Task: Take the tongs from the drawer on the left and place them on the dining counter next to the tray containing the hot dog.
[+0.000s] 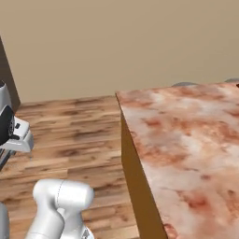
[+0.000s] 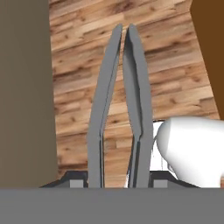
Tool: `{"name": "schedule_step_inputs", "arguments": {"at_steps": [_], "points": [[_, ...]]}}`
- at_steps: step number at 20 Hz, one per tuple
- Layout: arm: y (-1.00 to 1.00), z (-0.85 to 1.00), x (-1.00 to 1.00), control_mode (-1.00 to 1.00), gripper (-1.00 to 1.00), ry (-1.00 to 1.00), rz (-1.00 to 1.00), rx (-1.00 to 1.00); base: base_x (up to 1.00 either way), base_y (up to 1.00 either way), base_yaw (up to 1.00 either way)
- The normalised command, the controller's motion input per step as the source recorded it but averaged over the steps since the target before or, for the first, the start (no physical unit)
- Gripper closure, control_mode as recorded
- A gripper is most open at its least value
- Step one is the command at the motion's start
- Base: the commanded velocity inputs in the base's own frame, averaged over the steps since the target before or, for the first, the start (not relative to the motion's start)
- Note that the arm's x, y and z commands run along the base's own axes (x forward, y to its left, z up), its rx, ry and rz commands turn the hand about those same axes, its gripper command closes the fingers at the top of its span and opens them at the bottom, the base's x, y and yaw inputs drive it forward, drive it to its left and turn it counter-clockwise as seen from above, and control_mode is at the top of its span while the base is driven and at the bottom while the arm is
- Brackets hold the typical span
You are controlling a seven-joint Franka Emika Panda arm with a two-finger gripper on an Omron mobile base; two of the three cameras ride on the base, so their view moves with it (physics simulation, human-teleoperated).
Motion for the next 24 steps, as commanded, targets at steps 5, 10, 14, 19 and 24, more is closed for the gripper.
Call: {"name": "schedule_step_inputs", "arguments": {"at_steps": [5, 10, 14, 19, 24], "points": [[0.00, 0.00, 0.00, 1.00, 1.00, 0.00, 0.00, 0.00, 1.00, 0.82, -0.23], [0.00, 0.00, 0.00, 1.00, 1.00, 0.00, 0.00, 0.00, 1.00, 0.76, -0.24], [0.00, 0.00, 0.00, 1.00, 1.00, 0.00, 0.00, 0.00, 1.00, 0.78, -0.25], [0.00, 0.00, 0.00, 1.00, 1.00, 0.00, 0.00, 0.00, 1.00, 0.93, -0.30], [0.00, 0.00, 0.00, 1.00, 1.00, 0.00, 0.00, 0.00, 1.00, 1.00, -0.36]]}}
